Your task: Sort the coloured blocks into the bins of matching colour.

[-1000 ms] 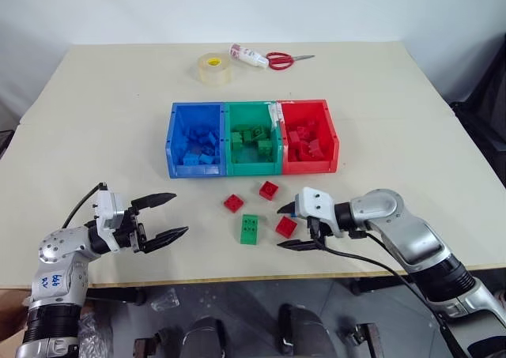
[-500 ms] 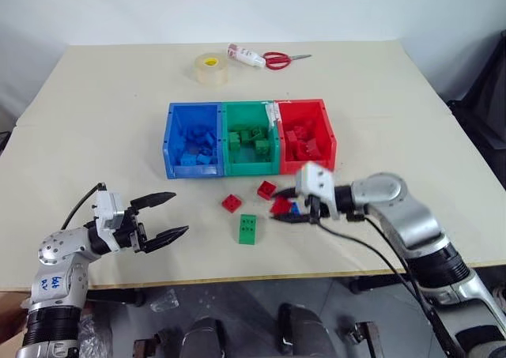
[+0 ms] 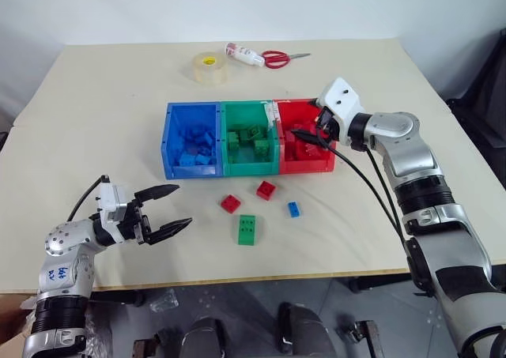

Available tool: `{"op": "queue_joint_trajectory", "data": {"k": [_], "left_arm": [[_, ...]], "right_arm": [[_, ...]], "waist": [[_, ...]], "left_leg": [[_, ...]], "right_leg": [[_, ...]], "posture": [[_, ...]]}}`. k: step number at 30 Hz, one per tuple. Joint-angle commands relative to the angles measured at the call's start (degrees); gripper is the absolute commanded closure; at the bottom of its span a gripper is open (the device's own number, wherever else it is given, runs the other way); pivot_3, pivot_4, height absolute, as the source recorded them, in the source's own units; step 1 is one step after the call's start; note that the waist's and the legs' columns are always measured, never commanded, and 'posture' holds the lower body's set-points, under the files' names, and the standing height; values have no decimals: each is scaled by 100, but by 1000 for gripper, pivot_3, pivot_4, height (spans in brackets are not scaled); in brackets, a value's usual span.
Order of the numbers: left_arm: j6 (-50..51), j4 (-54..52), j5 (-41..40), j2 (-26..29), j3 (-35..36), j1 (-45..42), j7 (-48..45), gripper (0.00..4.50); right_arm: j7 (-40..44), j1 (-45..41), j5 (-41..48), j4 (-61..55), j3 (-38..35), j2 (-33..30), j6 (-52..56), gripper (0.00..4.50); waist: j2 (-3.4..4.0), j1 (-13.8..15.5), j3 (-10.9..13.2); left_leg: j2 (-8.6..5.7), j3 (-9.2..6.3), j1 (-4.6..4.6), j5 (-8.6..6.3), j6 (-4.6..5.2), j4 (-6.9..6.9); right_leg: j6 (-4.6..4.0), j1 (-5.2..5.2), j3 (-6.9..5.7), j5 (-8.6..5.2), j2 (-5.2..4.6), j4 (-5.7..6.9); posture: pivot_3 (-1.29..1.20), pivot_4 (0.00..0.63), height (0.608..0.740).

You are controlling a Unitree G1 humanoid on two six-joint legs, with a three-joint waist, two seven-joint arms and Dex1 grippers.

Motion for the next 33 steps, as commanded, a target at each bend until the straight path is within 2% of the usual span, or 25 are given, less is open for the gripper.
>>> {"op": "queue_joint_trajectory", "data": {"k": [1, 5, 8, 10, 16, 20, 23, 26, 33], "left_arm": [[-106, 20, -51, 14, 42, -3, -79, 0], [-99, 19, -54, 15, 33, -15, -101, 0], [-115, 68, -53, 34, 41, -22, -138, 0], [-134, 135, -52, 60, 52, -41, -174, 0], [-206, 291, -44, 143, 124, -22, -293, 0], [-234, 378, -47, 196, 159, -16, -358, 0], [-230, 426, -46, 216, 168, -50, -383, 0], [-228, 458, -32, 219, 157, -93, -401, 0], [-172, 240, -51, 166, 112, -49, -336, 0]], "right_arm": [[155, -64, 70, -218, -159, -73, -191, 40], [801, 529, 441, -1170, -264, -341, 104, 40], [1736, 1522, 1240, -2681, -458, -891, 776, 40], [2036, 2202, 1649, -3459, -725, -1311, 1182, 40], [2306, 4415, 2161, -4854, -1912, -2530, 1834, 40], [2287, 5658, 2322, -5384, -2726, -2882, 2060, 40], [2170, 5878, 2398, -5598, -2868, -2890, 2169, 40], [1949, 5688, 2381, -5754, -2591, -2790, 2312, 40], [1376, 4261, 2037, -5579, -990, -1957, 2550, 40]], "waist": [[1, -31, 0], [1, -32, 0], [1, 28, 0], [0, 83, 1], [-1, 130, 0], [-1, 122, -1], [-2, 74, -1], [-2, 94, -1], [-4, 107, -2]], "left_leg": [[0, 0, 0, 0, 0, 0], [1, -1, 0, 0, 0, -1], [0, -5, -4, 0, 1, -1], [0, -5, -4, -3, 2, 0], [1, -8, 2, -3, 3, 9], [-1, -9, 2, -3, 3, 6], [1, -4, 12, -3, 2, 7], [1, -6, 17, -2, 0, 7], [0, -7, 12, -2, 1, 7]], "right_leg": [[0, 0, 0, 0, 0, 0], [0, 0, 0, 0, 0, 0], [1, 1, -1, 1, 0, -5], [1, 1, 0, 1, -1, -7], [2, 5, 1, 1, 0, -11], [1, 6, 1, 1, -1, -13], [1, 6, 9, 1, 0, -17], [-3, 6, 11, -2, 0, -14], [-3, 5, 8, -2, 0, -15]], "posture": [[0, 150, 740], [0, 150, 740], [0, 150, 740], [0, 150, 740], [0, 150, 740], [0, 150, 740], [0, 150, 740], [0, 150, 740], [0, 150, 740]]}}
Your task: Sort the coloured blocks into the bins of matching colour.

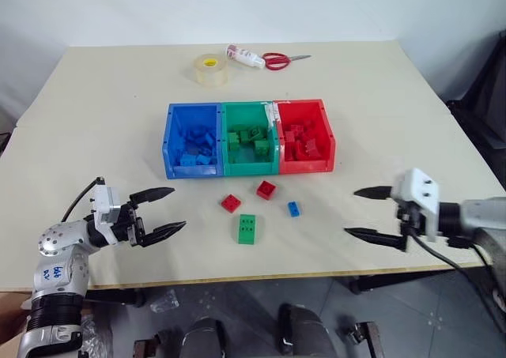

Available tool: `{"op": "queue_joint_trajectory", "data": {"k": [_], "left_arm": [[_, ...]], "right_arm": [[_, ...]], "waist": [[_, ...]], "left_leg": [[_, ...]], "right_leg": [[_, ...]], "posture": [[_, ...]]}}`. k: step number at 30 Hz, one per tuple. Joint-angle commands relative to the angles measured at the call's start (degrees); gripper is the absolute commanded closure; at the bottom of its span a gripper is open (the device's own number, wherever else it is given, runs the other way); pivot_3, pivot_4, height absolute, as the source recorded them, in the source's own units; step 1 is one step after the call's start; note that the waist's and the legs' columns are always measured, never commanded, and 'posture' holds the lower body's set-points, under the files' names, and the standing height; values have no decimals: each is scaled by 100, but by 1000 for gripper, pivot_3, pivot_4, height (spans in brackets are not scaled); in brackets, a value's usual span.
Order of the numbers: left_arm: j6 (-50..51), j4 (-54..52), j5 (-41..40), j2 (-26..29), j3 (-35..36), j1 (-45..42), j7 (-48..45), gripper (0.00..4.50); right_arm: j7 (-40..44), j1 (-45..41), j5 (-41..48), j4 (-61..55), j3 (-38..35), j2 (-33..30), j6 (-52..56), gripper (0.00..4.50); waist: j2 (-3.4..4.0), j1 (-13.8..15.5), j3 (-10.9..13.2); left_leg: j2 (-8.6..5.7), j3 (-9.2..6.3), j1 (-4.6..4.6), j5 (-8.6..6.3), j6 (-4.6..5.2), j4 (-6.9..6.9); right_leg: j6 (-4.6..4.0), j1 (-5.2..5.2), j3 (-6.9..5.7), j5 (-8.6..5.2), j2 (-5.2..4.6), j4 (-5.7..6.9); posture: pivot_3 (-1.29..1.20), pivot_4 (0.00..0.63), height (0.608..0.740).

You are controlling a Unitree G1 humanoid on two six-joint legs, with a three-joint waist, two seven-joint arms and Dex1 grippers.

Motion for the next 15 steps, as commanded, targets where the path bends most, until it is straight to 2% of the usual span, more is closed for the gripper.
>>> {"op": "queue_joint_trajectory", "data": {"k": [1, 6, 10, 15], "left_arm": [[-9, -232, -69, 28, 59, 63, 42, 0], [-6, -470, -104, -23, 112, 213, 208, 0], [33, -720, -168, -1, 205, 450, 325, 0], [62, -886, -199, 27, 298, 671, 414, 0]], "right_arm": [[-238, -603, -335, 258, 712, 391, -51, 40], [-375, -1340, -898, 1334, 1563, 1143, -446, 40], [-284, -1455, -1033, 1694, 1747, 1299, -550, 40], [-234, -1448, -1083, 1829, 1782, 1325, -602, 1580]], "waist": [[0, 0, 0], [0, 7, 0], [0, 12, 0], [0, 1, 0]], "left_leg": [[0, 0, -1, 0, 0, 0], [0, 1, -6, 0, 0, 0], [-1, 0, -12, -2, 3, 0], [1, 0, -10, -2, 3, 0]], "right_leg": [[0, 0, 0, 0, 0, 3], [0, 0, -6, 0, 1, 15], [3, 0, -8, 1, -1, 10], [3, 0, -9, 2, 0, 12]], "posture": [[0, 150, 740], [0, 150, 740], [0, 150, 740], [0, 150, 740]]}}
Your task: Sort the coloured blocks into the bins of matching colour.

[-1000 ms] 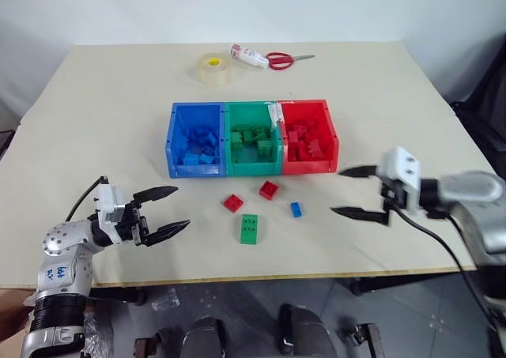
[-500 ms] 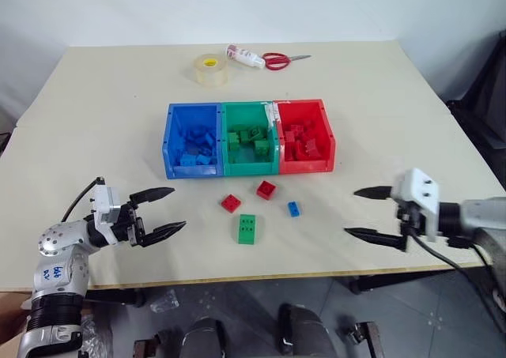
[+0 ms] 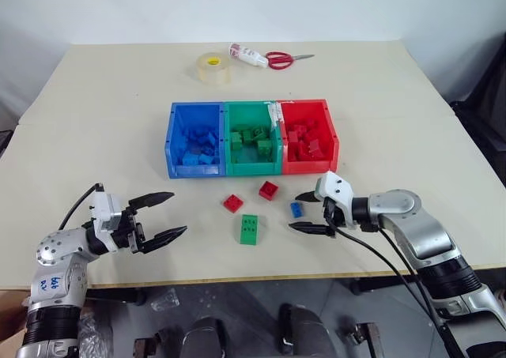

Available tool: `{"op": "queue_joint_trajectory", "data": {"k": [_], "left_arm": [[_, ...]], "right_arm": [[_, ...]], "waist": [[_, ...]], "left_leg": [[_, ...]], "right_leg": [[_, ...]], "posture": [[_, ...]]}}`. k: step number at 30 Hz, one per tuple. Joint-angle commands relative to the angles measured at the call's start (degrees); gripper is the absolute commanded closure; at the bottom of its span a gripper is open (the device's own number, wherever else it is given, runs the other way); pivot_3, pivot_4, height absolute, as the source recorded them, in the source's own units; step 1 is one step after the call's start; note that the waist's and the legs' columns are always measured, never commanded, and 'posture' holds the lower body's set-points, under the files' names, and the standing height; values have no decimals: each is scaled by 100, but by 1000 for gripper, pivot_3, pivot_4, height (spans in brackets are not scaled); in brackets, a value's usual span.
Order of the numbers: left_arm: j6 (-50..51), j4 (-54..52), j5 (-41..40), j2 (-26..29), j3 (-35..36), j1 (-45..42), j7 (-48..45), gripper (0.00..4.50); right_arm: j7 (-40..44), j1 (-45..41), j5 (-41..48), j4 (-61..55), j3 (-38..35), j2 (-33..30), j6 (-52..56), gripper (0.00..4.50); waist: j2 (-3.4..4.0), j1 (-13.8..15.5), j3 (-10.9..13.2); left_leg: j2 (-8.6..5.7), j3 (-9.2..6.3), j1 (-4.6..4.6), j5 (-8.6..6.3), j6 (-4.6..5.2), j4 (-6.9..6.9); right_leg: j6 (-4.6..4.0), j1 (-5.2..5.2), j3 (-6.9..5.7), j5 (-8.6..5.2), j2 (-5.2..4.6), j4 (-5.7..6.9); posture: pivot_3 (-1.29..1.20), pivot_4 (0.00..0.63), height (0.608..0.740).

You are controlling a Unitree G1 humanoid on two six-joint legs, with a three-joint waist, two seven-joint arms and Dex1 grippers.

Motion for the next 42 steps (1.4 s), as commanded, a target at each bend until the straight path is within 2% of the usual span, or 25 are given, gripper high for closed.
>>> {"op": "queue_joint_trajectory", "data": {"k": [1, 4, 11, 16, 22, 29, 32, 37, 38, 42], "left_arm": [[5, -271, -181, 56, 209, 95, 85, 0], [18, -296, -177, 53, 223, 109, 120, 0], [8, -257, -165, 39, 212, 49, 148, 0], [6, -176, -144, 42, 184, -33, 153, 0], [-36, -70, -85, -35, 89, -185, 157, 0], [-91, -29, -51, -107, 26, -283, 184, 0], [-122, -36, -48, -132, 16, -290, 215, 0], [-141, -75, -63, -140, 21, -248, 234, 0], [-142, -76, -68, -142, 21, -242, 232, 0], [-135, -57, -73, -148, 18, -244, 233, 0]], "right_arm": [[37, -71, 22, -39, -91, 35, -100, 1904], [-41, -118, 35, -21, -141, 111, -147, 2964], [-110, -469, 298, -359, -373, 331, -83, 3002], [-351, -1604, 313, 12, -323, 961, -122, 3002], [-548, -2953, -232, 1816, 108, 2184, -1231, 3002], [-1566, -4427, -869, 4718, 20, 3449, -2848, 3002], [-2070, -4803, -1082, 5566, -56, 3695, -3187, 1961], [-1887, -4775, -1061, 5675, -228, 3691, -3606, 183], [-1705, -4678, -1005, 5511, -250, 3612, -3604, 48], [-1105, -4177, -844, 4732, -323, 3226, -3285, 48]], "waist": [[0, 0, 0], [0, 0, 0], [0, 0, 0], [3, -55, 1], [3, -66, 1], [5, -171, 2], [4, -197, 2], [5, -206, 3], [5, -214, 3], [4, -192, 2]], "left_leg": [[1, 0, 1, 0, 0, 0], [1, 0, 1, 1, -1, 0], [0, 0, 0, 1, -1, 0], [4, 2, 3, 2, -3, 0], [4, 4, 1, 2, -6, -3], [4, 3, -1, 3, -7, -5], [4, 4, -1, 3, -8, -10], [4, 4, -2, 3, -8, -9], [5, 3, -2, 4, -9, -10], [4, 2, -2, 4, -9, -11]], "right_leg": [[0, 0, 0, 0, 0, 1], [0, 0, 0, 0, 0, 2], [0, 0, 1, 0, 0, 1], [-2, -4, 1, -1, 3, 10], [-6, -6, 0, -3, 4, 11], [-5, -7, -4, -3, 4, 13], [-5, -7, -5, -3, 4, 11], [-5, -7, -4, -3, 4, 11], [-5, -7, -4, -3, 4, 11], [-5, -6, -4, -3, 4, 10]], "posture": [[0, 150, 740], [0, 150, 740], [0, 150, 740], [0, 150, 740], [0, 150, 740], [0, 150, 740], [0, 150, 740], [0, 150, 740], [0, 150, 740], [0, 150, 740]]}}
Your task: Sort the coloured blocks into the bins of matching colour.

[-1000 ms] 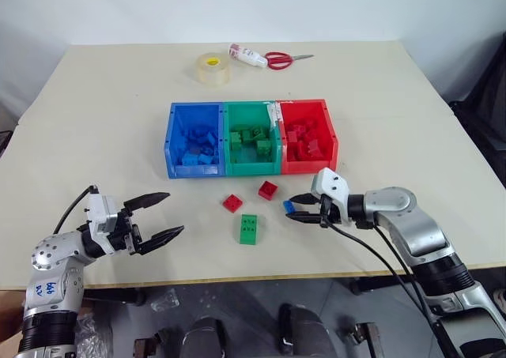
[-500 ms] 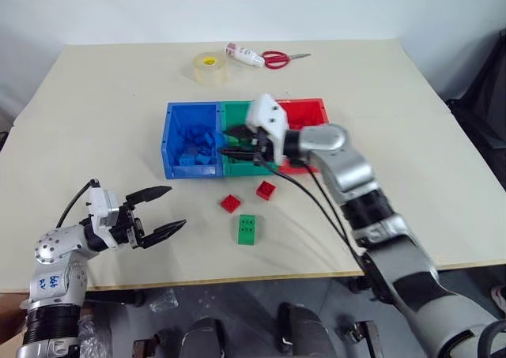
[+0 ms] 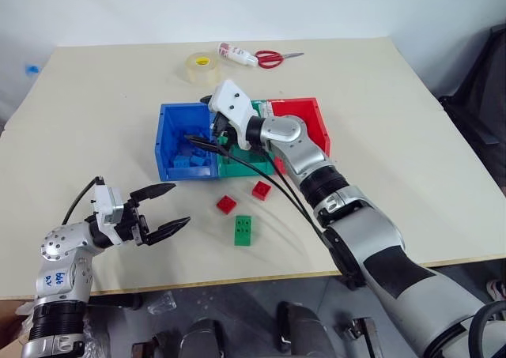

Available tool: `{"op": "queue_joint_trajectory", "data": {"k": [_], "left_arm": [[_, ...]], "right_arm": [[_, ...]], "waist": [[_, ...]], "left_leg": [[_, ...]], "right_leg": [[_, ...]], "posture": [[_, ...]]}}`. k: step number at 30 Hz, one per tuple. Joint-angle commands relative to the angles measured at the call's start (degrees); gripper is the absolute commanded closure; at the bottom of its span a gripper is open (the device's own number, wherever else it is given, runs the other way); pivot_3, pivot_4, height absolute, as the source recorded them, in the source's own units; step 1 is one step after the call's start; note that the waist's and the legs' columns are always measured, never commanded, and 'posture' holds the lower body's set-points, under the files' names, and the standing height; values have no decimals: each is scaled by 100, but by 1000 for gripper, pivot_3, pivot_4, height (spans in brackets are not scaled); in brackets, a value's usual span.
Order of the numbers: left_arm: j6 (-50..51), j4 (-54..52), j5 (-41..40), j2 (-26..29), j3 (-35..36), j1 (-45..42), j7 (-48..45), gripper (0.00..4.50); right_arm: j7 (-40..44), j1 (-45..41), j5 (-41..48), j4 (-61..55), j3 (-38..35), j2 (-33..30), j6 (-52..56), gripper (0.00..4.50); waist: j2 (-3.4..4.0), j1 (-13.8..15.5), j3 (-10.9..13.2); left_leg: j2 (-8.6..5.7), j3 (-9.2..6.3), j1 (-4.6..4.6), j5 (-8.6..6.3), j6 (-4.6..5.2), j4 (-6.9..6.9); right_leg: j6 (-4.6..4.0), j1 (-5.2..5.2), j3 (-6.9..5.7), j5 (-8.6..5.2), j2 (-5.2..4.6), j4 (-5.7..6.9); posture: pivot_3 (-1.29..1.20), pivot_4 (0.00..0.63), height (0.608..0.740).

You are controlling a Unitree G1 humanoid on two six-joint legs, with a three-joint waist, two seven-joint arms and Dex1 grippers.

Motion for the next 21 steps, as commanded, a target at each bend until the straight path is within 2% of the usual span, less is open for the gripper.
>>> {"op": "queue_joint_trajectory", "data": {"k": [1, 8, 14, 21], "left_arm": [[-77, -15, -60, -12, 71, 42, 12, 0], [-61, 195, -24, -37, -47, -170, -29, 0], [-49, 279, 1, -48, -109, -300, -80, 0], [-50, 235, -11, -44, -97, -255, -96, 0]], "right_arm": [[498, 416, 229, -903, -138, -351, 245, 48], [936, 1649, 642, -3037, -259, -1160, 1507, 48], [1048, 2047, 750, -3649, -300, -1600, 1947, 48], [1057, 2200, 859, -3991, -356, -1691, 2199, 48]], "waist": [[0, 23, 0], [1, 31, 1], [1, 28, 0], [1, 38, 1]], "left_leg": [[-1, 0, 0, 0, 0, 1], [1, 0, 0, 0, 0, 2], [0, 1, 3, 0, 0, 2], [0, 1, 2, 0, 0, 2]], "right_leg": [[0, 1, 1, 0, 0, 0], [0, 0, 1, 0, 0, 1], [0, 0, 1, 0, 0, 1], [0, 0, 1, 0, 0, 0]], "posture": [[0, 150, 740], [0, 150, 740], [0, 150, 740], [0, 150, 740]]}}
